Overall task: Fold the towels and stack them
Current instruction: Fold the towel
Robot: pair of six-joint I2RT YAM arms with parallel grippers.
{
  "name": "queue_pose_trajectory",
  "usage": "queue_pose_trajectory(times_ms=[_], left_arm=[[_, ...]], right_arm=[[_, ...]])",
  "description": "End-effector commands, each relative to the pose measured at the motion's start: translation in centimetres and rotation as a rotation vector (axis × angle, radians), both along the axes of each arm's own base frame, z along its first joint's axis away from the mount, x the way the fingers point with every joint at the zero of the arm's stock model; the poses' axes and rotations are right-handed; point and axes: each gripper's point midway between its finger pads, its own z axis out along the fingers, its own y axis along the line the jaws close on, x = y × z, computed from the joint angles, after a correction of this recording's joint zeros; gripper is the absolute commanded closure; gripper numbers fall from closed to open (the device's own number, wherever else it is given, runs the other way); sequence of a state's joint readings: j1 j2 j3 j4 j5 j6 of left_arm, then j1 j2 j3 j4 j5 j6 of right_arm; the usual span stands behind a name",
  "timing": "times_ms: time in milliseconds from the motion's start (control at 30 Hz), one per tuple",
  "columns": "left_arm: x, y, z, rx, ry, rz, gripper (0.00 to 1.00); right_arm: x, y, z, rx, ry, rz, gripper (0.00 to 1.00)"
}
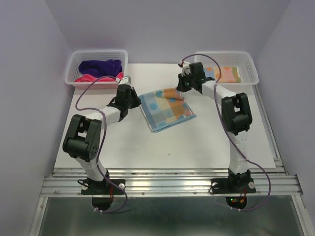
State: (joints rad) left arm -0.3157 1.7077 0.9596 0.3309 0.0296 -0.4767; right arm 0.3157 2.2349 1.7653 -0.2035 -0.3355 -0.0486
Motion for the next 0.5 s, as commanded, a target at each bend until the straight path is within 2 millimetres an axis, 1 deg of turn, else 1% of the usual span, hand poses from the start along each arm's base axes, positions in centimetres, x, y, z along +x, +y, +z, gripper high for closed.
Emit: queue_pose_trajectory(times_ms=[0,33,67,100,133,167,233,267,300,333,367,400,433,467], left_arm=[[-1.6,-1.0,2.5,-0.038,-0.081,-0.023,1.00],[-1.8,-1.0,2.7,-0.041,-0.090,-0.018,1.00],[-2.2,-0.9,2.9,-0.048,-0.096,-0.010,1.00],[-2.3,-1.0,3.0,-0.050,-0.095,-0.008,1.00],[-2.0,-0.4,2.7,-0.034,-0.089,0.027,1.00],[-1.4,-0.3,3.3,-0.033,-0.091,0.045,1.00],[-0.4,0.4,3.4,0.002,-0.067,0.085,1.00],[-0.4,0.8,1.6,0.036,0.002,0.095,1.00],[0.7,1.1,1.5,0.048,0.017,0.099,0.83],[1.2,0.7,2.3,0.036,0.001,0.092,0.73],[1.6,1.1,1.4,0.044,0.026,0.095,0.62],[2.3,1.3,1.7,0.037,0.020,0.100,0.58],[2.6,1.5,1.5,0.032,0.022,0.100,0.58],[3.1,2.0,0.7,0.038,0.037,0.102,0.57]], right_arm=[[-0.4,0.8,5.7,0.064,-0.117,0.018,0.99],[-1.0,0.7,5.4,0.056,-0.094,0.024,0.99],[-1.4,0.8,6.4,0.069,-0.105,0.036,0.99],[-1.9,0.8,5.8,0.076,-0.097,0.039,0.99],[-2.2,0.9,5.7,0.082,-0.097,0.046,0.99],[-2.3,0.8,5.6,0.078,-0.101,0.054,0.99],[-2.1,0.7,5.3,0.065,-0.084,0.046,0.99],[-2.0,0.6,5.1,0.059,-0.078,0.043,0.99],[-2.0,0.6,4.9,0.056,-0.074,0.038,0.99],[-1.9,0.6,5.1,0.061,-0.078,0.038,0.99],[-1.9,0.7,5.0,0.063,-0.078,0.040,0.99],[-1.9,0.8,5.2,0.067,-0.083,0.044,0.99],[-1.9,0.8,5.3,0.069,-0.084,0.044,0.99],[-1.8,0.9,5.1,0.065,-0.081,0.046,0.99]])
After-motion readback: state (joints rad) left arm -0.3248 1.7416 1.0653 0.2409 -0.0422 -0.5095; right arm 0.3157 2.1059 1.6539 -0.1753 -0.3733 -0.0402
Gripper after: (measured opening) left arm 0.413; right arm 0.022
